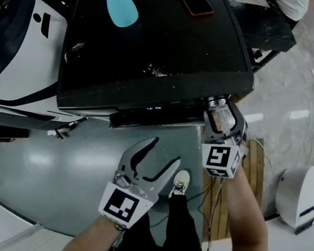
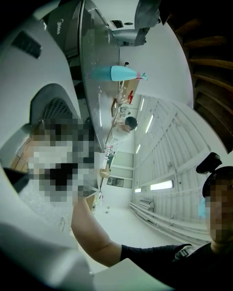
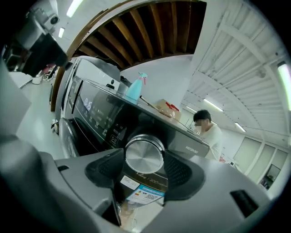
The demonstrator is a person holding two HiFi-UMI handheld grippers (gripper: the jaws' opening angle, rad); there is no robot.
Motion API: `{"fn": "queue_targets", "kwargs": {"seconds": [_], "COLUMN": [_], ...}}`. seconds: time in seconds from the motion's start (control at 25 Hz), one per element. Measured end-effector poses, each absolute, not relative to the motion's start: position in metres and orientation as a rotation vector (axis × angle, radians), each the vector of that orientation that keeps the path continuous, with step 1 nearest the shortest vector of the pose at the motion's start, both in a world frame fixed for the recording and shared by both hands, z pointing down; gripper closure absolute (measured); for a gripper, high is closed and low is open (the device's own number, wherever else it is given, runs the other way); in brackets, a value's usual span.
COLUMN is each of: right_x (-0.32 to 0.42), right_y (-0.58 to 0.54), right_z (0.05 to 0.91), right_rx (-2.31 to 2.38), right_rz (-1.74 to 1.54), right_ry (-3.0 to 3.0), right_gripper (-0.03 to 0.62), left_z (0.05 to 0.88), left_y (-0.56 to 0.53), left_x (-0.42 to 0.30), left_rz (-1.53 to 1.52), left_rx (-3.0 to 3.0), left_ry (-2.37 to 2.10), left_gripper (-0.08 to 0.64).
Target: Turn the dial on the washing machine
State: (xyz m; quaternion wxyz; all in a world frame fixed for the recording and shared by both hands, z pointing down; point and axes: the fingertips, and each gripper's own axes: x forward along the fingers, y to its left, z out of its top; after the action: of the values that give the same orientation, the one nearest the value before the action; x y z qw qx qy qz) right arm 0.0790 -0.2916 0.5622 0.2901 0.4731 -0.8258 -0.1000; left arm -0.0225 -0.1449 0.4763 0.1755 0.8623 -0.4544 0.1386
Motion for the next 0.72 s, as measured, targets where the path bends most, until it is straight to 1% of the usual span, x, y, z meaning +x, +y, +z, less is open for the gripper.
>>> {"fn": "queue_targets", "kwargs": {"seconds": [0.12, 0.24, 0.48, 0.72], "right_x": [0.078, 0.079, 0.088, 0.088], "right_y": [-0.292, -0.293, -0.295, -0.296], "right_z": [0.561, 0.561, 0.567, 0.566], "right_rx": [1.282, 1.317, 1.399, 1.403], "right_rz": [-0.239, -0.122, 0.377, 0.349], "right_ry": [-2.222, -2.276, -2.475, -2.467], "right_gripper": [0.319, 0.319, 0.319, 0.316], "left_z": [0.477, 0.477, 0.476, 0.475], "left_y": [-0.144, -0.145, -0.147, -0.147], "left_x": [-0.022, -0.022, -0.023, -0.023], "left_rz": [0.387, 0.384, 0.383, 0.386], "left_rx": [2.44, 2.445, 2.447, 2.448], "left_ry": [-1.283, -1.28, -1.282, -1.279], "left_gripper": [0.321, 0.321, 0.321, 0.321]}}
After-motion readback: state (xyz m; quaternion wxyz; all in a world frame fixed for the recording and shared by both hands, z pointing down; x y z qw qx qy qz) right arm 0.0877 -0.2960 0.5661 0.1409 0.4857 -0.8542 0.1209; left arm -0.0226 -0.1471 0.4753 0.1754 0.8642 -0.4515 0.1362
